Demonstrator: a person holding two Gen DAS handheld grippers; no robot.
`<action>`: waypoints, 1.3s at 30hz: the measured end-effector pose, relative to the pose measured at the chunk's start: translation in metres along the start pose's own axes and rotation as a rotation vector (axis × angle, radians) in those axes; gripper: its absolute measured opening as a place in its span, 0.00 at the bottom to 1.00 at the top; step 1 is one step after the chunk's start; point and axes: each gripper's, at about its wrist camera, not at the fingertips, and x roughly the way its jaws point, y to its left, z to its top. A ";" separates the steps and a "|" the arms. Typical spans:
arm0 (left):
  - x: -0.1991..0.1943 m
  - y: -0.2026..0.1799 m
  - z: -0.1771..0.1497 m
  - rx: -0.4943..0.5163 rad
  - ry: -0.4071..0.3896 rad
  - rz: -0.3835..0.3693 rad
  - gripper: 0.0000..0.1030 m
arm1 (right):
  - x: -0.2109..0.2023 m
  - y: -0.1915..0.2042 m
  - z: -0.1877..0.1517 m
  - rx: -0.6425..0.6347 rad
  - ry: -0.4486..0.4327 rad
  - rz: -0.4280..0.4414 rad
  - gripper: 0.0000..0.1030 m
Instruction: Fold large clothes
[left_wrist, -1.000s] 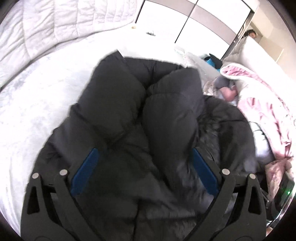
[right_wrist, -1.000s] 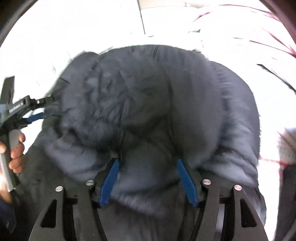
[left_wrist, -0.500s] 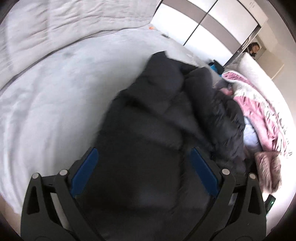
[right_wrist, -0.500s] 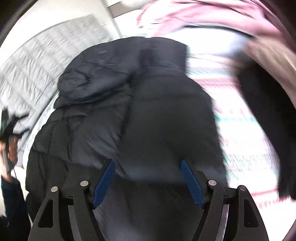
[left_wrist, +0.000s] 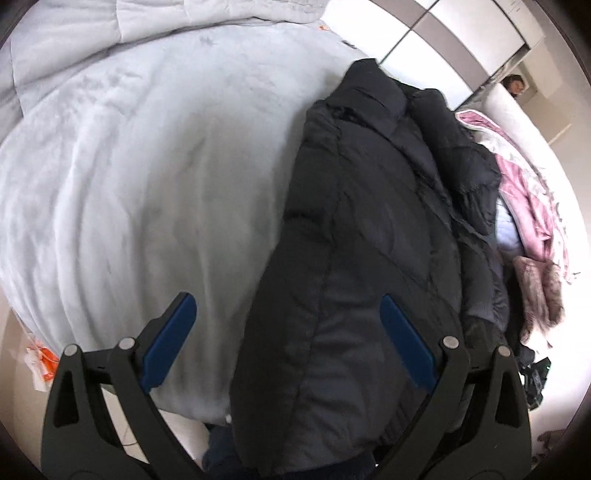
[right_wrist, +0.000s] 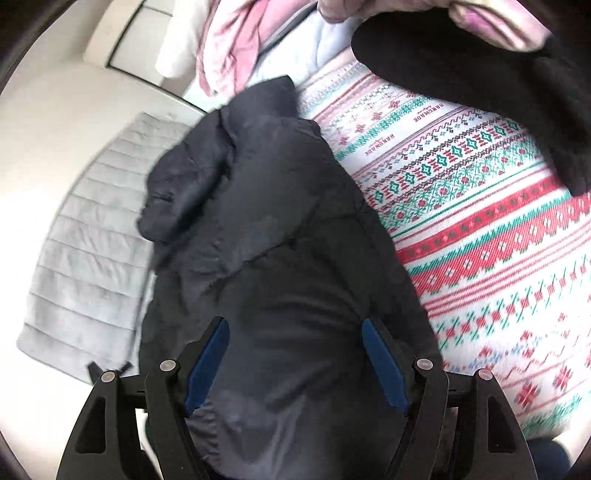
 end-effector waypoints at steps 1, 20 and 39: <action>-0.001 -0.002 -0.005 0.017 -0.005 -0.014 0.97 | -0.001 0.001 -0.003 -0.008 0.004 -0.005 0.74; 0.012 0.000 -0.055 0.031 0.023 -0.084 0.97 | -0.025 -0.028 -0.046 0.011 -0.076 -0.037 0.74; 0.040 0.014 -0.057 -0.025 0.061 -0.155 0.82 | -0.018 -0.050 -0.069 0.039 0.001 -0.030 0.54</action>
